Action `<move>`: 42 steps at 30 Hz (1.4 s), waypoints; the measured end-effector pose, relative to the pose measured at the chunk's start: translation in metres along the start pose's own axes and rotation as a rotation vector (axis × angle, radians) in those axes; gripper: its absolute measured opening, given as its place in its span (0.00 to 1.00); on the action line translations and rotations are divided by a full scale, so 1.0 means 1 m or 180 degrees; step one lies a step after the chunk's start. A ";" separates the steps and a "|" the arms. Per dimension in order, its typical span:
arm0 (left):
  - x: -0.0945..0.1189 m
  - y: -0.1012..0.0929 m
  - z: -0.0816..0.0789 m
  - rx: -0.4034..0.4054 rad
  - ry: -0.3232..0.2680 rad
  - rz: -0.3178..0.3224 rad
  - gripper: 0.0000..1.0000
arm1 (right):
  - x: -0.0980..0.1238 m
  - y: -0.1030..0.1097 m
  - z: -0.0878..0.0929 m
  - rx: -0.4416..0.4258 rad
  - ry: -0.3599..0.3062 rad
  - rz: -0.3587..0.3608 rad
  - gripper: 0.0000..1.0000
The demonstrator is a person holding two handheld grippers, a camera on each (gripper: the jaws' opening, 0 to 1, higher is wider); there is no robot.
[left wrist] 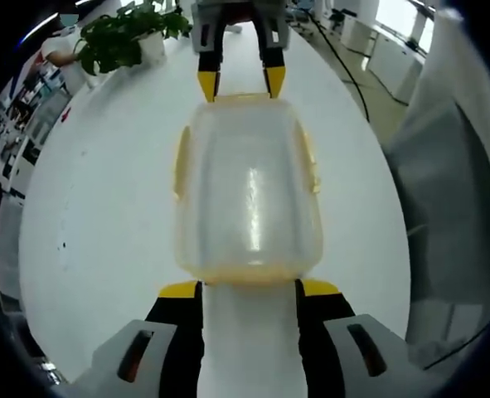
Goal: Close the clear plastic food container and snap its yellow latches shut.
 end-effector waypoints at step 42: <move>0.011 -0.005 0.001 0.2491 -0.0762 -0.0055 0.44 | 0.009 0.012 -0.011 -0.2457 -0.0252 0.0566 0.33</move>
Point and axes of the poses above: the point that each gripper's makers call its tool centre point, and the gripper's own axes: x roughly backward along the fingers, y roughly to its left, z roughly out of its underside, the point moved 10 cm from there along x, roughly backward along the fingers, and after that the axes turned 1 degree about -y, right-handed, at the moved point
